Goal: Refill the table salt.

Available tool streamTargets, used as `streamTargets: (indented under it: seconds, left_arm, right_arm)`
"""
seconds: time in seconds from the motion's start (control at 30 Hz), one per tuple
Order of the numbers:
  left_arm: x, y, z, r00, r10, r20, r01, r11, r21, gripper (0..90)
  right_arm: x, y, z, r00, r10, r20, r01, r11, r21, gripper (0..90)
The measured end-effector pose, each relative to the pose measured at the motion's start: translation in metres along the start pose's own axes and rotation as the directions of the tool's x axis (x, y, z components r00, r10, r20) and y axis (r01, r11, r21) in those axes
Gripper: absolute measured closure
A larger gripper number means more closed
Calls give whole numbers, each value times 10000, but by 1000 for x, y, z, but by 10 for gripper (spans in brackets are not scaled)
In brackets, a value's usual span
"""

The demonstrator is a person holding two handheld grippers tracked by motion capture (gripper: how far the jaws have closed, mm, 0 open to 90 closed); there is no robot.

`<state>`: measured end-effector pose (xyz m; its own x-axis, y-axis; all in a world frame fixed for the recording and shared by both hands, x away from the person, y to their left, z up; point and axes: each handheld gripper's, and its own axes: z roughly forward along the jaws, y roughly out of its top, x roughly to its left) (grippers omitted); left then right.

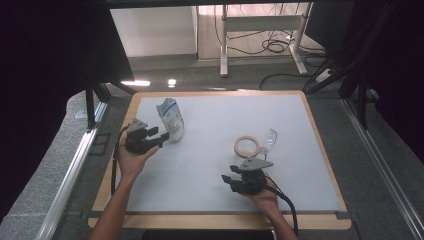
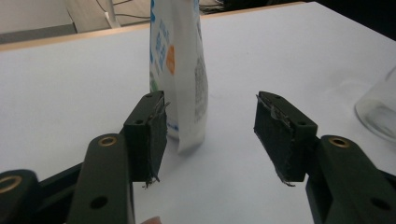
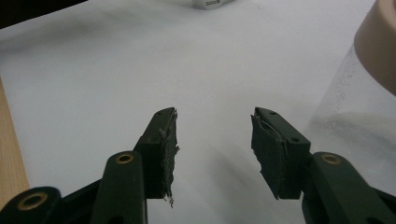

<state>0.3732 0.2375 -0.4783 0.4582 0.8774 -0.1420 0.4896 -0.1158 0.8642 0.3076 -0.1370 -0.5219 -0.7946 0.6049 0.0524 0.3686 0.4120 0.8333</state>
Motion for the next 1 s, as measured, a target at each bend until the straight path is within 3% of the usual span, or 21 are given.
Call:
streamTargets:
  seconds: [0.2, 0.47, 0.77, 1.0]
  left_arm:
    - [15, 18, 22, 9998, -164, 113, 164, 9999, -10, 459]
    - [20, 27, 37, 9990, -275, 364, 279, 9995, -115, 495]
    - [20, 29, 40, 9992, -301, 270, 311, 9989, -363, 657]
    - [17, 29, 40, 10000, -79, 50, 81, 9993, -354, 795]
  right_arm:
    - [0, -1, 0, 10000, -33, 32, 33, 10000, 54, 503]
    - [-2, -2, 0, 10000, 25, 23, -25, 10000, 22, 501]
    - [-2, -2, 1, 10000, 29, 66, -30, 9999, 102, 498]
    - [-1, -3, 3, 10000, 2, 44, -3, 9999, 164, 494]
